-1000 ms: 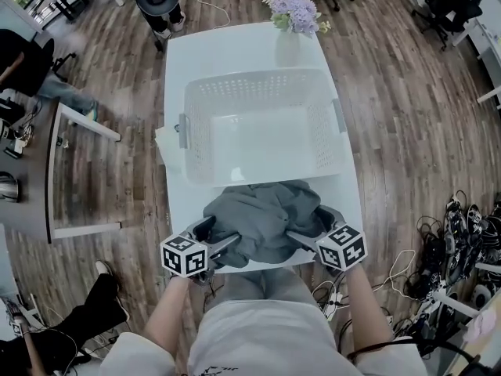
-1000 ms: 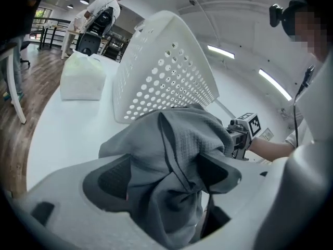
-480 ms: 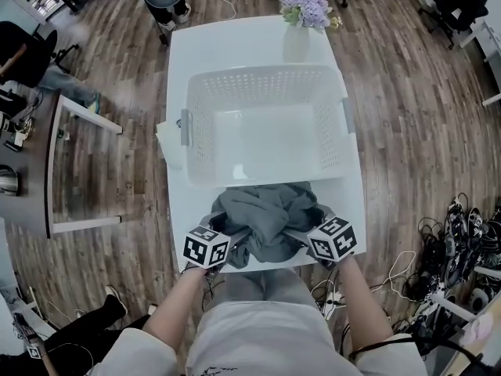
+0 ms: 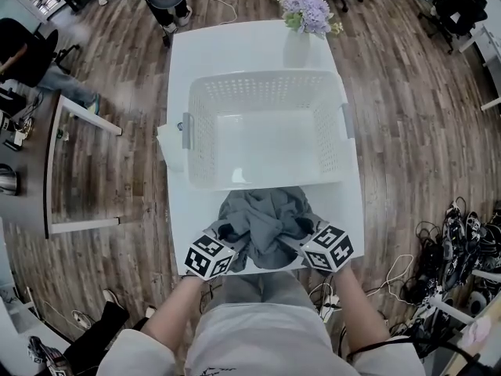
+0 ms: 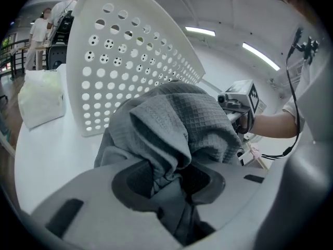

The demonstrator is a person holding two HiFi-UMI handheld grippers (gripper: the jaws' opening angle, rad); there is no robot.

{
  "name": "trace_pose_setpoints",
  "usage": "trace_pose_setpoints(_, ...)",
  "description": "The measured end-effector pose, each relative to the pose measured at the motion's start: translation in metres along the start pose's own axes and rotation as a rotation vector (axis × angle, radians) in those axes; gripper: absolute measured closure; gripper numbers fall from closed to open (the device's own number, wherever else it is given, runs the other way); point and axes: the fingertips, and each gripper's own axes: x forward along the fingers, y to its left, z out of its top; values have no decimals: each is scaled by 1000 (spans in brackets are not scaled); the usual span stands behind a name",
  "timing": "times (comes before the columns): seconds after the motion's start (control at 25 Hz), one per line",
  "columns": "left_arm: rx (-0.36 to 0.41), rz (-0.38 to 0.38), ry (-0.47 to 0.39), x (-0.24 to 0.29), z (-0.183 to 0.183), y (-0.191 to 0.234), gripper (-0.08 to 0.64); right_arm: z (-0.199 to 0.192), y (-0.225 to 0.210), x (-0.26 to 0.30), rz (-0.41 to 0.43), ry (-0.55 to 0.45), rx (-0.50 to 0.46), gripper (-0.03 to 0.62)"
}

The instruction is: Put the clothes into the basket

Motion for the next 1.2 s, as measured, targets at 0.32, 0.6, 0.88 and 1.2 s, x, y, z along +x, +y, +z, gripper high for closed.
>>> trace_pose_setpoints(0.32,29,-46,-10,-26,24,-35,430,17,28,-37,47,-73,14,400)
trace_pose_setpoints(0.6,71,-46,-15,-65,65,-68,428,53,60,-81,64,-159,18,400)
trace_pose_setpoints(0.88,169,-35,-53,-106,125,-91,428,107,83,-123,57,-244,-24,400)
trace_pose_setpoints(1.2,301,11,-169,-146,208,-113,428,184,100,-176,-5,-352,-167,400)
